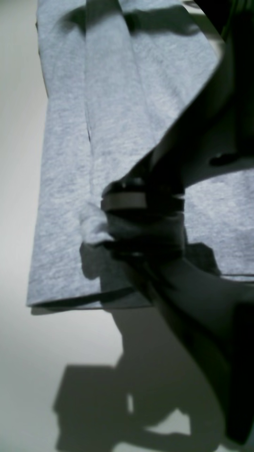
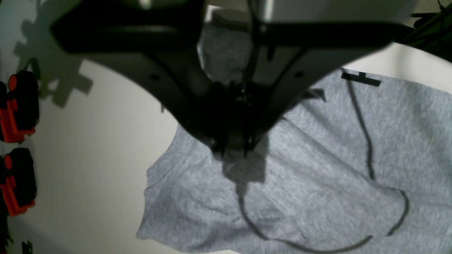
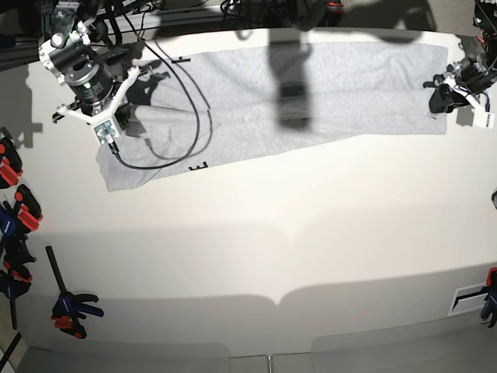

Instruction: Fold the T-shirt properly

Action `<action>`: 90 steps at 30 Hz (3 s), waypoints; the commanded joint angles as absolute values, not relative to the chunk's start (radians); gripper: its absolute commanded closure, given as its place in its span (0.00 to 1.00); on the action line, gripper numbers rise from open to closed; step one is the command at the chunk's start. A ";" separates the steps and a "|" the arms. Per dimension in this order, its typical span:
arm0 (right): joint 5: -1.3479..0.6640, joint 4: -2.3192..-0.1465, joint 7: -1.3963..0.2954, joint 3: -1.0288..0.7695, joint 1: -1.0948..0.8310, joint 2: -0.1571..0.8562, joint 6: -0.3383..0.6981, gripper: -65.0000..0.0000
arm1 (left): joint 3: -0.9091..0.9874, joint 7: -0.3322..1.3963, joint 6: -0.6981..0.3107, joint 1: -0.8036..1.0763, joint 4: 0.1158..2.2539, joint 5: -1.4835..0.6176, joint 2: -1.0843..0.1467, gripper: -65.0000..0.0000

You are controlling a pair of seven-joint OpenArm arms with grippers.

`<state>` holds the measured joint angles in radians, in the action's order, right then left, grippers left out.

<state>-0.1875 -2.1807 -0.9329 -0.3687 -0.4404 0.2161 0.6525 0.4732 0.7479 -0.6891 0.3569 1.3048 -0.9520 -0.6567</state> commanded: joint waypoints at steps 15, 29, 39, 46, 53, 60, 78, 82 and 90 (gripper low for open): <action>-0.194 -2.200 -0.913 -0.374 -0.439 0.225 0.657 1.00 | 0.484 0.691 -0.698 0.348 1.320 -0.969 -0.665 0.77; -0.194 -2.200 -0.913 -0.374 -0.438 0.228 0.657 1.00 | 0.484 0.679 -0.698 0.344 1.320 -0.899 -0.624 0.59; -0.194 -2.200 -0.913 -0.374 -0.438 0.227 0.657 1.00 | 0.484 0.680 -0.698 0.301 1.320 -0.901 -0.625 0.59; -0.194 -2.200 -0.913 -0.374 -0.438 0.227 0.657 1.00 | 0.484 0.718 -0.698 0.300 1.320 -0.902 -0.625 0.67; -0.186 -2.200 -0.931 -0.374 -0.439 0.228 0.657 1.00 | 0.484 0.856 -0.698 0.301 1.339 -1.100 -0.632 1.00; -0.187 -2.200 -0.941 -0.374 -0.439 0.228 0.657 1.00 | 0.484 0.935 -0.698 0.405 1.422 -1.147 -0.647 1.00; -0.054 -2.199 -0.946 -0.374 -0.439 0.231 0.553 1.00 | 0.486 0.881 -0.698 0.566 1.494 -1.041 -0.713 1.00; -0.052 -2.199 -0.948 -0.374 -0.439 0.230 0.542 1.00 | 0.486 0.825 -0.698 0.565 1.494 -0.968 -0.713 1.00; -0.117 -2.199 -0.970 -0.374 -0.441 0.230 0.542 1.00 | 0.486 0.821 -0.698 0.566 1.494 -0.970 -0.712 1.00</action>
